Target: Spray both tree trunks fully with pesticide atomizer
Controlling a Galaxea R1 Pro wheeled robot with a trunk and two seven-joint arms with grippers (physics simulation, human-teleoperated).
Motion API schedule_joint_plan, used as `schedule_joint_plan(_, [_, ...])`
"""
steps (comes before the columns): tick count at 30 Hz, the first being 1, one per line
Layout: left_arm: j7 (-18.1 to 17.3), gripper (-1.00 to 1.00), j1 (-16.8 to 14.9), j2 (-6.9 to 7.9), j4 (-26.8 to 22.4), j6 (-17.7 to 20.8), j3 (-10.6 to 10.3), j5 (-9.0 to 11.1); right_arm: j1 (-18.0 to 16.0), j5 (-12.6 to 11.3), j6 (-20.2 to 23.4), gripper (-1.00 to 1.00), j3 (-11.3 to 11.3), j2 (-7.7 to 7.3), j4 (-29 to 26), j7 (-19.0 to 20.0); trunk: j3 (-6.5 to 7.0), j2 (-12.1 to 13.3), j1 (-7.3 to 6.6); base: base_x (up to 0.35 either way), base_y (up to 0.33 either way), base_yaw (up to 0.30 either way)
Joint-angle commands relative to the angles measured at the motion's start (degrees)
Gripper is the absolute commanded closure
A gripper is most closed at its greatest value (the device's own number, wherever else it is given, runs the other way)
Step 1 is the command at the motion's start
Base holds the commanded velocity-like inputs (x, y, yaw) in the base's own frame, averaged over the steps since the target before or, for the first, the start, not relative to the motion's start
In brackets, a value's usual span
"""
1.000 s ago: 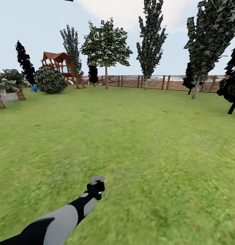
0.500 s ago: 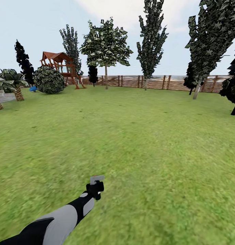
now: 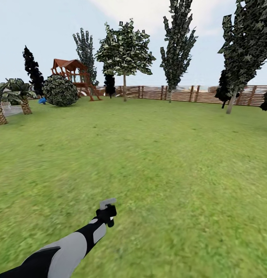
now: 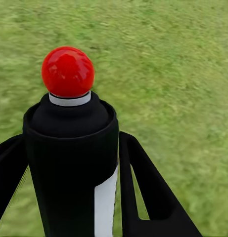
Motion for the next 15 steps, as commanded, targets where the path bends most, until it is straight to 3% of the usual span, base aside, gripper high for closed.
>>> schedule_joint_plan(1, [0.0, 1.0, 0.0, -0.03, 0.1, -0.2, 0.1, 0.3, -0.1, 0.2, -0.4, -1.0, -0.5, -0.02, 0.2, 0.2, -0.06, 0.0, 0.03, 0.35, 0.0, 0.091])
schedule_joint_plan(15, [-0.1, 1.0, 0.0, -0.25, 0.1, -0.2, 0.1, 0.4, -0.1, 0.2, -0.4, -1.0, -0.5, 0.2, 0.4, 0.2, -0.06, 0.0, 0.03, 0.35, 0.0, 0.07])
